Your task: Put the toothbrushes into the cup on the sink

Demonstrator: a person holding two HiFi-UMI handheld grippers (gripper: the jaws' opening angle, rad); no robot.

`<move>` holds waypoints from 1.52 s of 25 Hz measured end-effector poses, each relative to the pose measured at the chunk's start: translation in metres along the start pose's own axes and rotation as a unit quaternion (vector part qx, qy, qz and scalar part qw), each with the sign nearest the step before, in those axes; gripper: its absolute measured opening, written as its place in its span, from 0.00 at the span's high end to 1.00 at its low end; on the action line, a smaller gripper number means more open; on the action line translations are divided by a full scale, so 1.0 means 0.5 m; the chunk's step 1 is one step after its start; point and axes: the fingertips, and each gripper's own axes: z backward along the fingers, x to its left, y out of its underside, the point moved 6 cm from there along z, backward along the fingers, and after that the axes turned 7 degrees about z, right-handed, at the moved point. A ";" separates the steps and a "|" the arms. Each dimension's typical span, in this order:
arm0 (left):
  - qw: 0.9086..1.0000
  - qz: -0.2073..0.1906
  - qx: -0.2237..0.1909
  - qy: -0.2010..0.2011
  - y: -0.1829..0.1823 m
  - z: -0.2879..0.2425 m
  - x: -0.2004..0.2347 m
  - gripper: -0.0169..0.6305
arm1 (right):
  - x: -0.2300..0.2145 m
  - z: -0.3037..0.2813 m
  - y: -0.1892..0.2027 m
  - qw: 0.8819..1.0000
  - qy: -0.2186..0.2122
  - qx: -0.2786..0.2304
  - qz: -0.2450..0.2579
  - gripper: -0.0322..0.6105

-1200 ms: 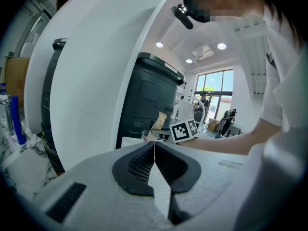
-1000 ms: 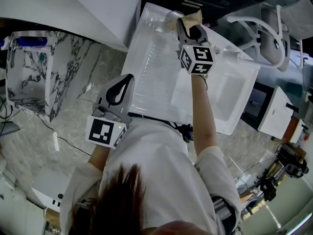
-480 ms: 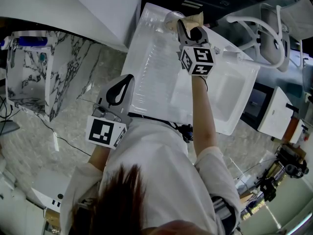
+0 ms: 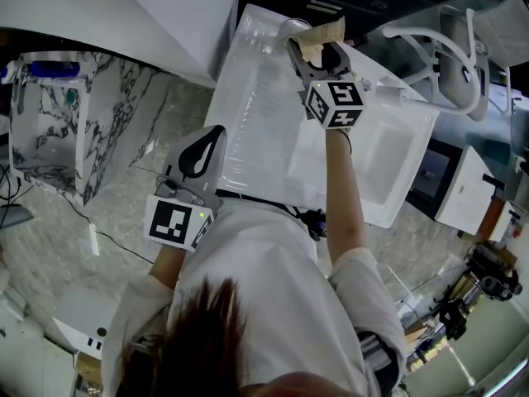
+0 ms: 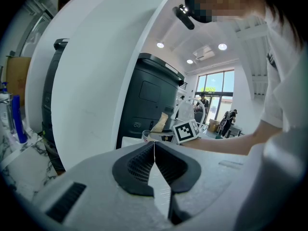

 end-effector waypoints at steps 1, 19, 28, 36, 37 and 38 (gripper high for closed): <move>1.000 0.000 0.000 0.000 0.000 0.000 0.000 0.95 | 0.001 0.001 0.000 1.000 -0.001 0.001 -0.001 0.59; 1.000 -0.006 -0.003 0.013 -0.003 0.004 -0.018 0.95 | 0.004 0.064 0.008 1.000 0.012 -0.004 -0.007 0.56; 1.000 -0.011 -0.017 0.016 -0.011 0.015 -0.024 0.95 | -0.005 0.108 -0.008 1.000 0.026 -0.012 0.002 0.56; 0.999 -0.022 -0.026 0.026 -0.030 0.034 -0.038 0.95 | -0.015 0.187 -0.053 0.999 0.041 -0.028 0.014 0.57; 0.999 -0.022 -0.029 0.025 -0.032 0.037 -0.042 0.95 | -0.016 0.194 -0.061 0.999 0.040 -0.033 0.015 0.58; 0.999 -0.022 -0.031 0.024 -0.033 0.040 -0.045 0.95 | -0.017 0.202 -0.068 0.998 0.040 -0.037 0.018 0.59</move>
